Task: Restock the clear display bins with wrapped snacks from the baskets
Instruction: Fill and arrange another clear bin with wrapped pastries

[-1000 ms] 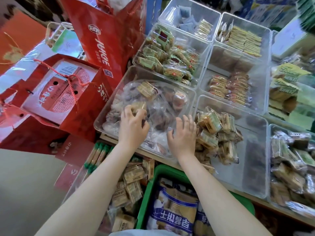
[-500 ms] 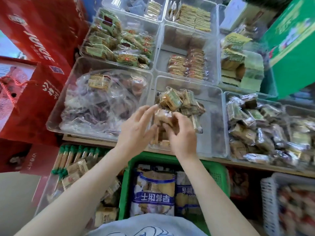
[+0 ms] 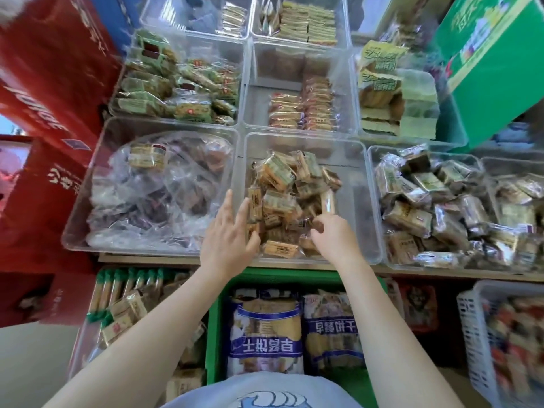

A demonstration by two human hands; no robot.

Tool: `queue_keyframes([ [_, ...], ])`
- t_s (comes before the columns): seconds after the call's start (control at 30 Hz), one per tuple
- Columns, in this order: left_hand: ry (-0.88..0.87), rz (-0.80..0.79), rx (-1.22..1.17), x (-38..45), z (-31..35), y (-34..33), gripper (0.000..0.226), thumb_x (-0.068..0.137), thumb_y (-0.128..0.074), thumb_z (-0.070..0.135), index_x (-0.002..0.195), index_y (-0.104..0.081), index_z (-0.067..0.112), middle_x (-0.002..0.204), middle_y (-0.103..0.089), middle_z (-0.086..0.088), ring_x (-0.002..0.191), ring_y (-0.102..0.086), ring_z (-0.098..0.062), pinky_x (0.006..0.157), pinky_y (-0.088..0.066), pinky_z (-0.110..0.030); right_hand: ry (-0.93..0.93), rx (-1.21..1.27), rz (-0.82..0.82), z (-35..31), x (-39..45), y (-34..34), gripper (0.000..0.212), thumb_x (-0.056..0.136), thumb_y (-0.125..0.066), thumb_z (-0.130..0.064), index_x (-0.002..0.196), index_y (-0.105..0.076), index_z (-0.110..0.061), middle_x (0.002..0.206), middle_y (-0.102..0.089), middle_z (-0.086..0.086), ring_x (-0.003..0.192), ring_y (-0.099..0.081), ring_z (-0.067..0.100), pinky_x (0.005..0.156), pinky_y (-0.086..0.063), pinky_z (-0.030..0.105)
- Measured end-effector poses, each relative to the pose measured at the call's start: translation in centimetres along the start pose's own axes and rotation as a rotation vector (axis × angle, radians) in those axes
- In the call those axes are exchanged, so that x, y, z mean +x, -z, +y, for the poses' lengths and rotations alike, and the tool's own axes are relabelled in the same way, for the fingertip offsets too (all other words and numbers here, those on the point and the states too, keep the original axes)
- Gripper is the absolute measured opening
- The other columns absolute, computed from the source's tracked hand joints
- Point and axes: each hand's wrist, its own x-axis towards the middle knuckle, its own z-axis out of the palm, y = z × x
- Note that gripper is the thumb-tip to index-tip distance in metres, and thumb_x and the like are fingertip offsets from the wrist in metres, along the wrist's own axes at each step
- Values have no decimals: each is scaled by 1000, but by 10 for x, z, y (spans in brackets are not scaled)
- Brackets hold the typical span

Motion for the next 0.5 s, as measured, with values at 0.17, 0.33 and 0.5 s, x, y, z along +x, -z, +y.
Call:
queue_keyframes([
  [0.17, 80, 142, -455, 1, -17, 23, 53, 97, -56, 25, 147, -40, 20, 149, -44, 1, 132, -45, -14, 108, -42, -38, 326, 114, 292, -61, -3, -16, 26, 97, -51, -17, 119, -64, -12, 114, -63, 3, 109, -55, 20, 87, -49, 33],
  [0.33, 212, 335, -241, 15, -77, 51, 41, 89, -60, 10, 129, -57, 9, 136, -48, -14, 124, -46, -33, 100, -43, -46, 536, 42, 157, -133, 13, -67, 55, 98, -54, -28, 147, -38, -9, 155, -34, 18, 147, -25, 31, 121, -25, 45],
  [0.5, 301, 265, -23, 46, -121, 80, 64, 88, -56, 14, 147, -39, 31, 162, -8, -22, 148, -11, -40, 115, -28, -56, 416, -109, 135, -167, 34, -96, 62, 102, -44, -36, 154, -22, -11, 165, -3, 19, 154, 4, 31, 123, -2, 43],
])
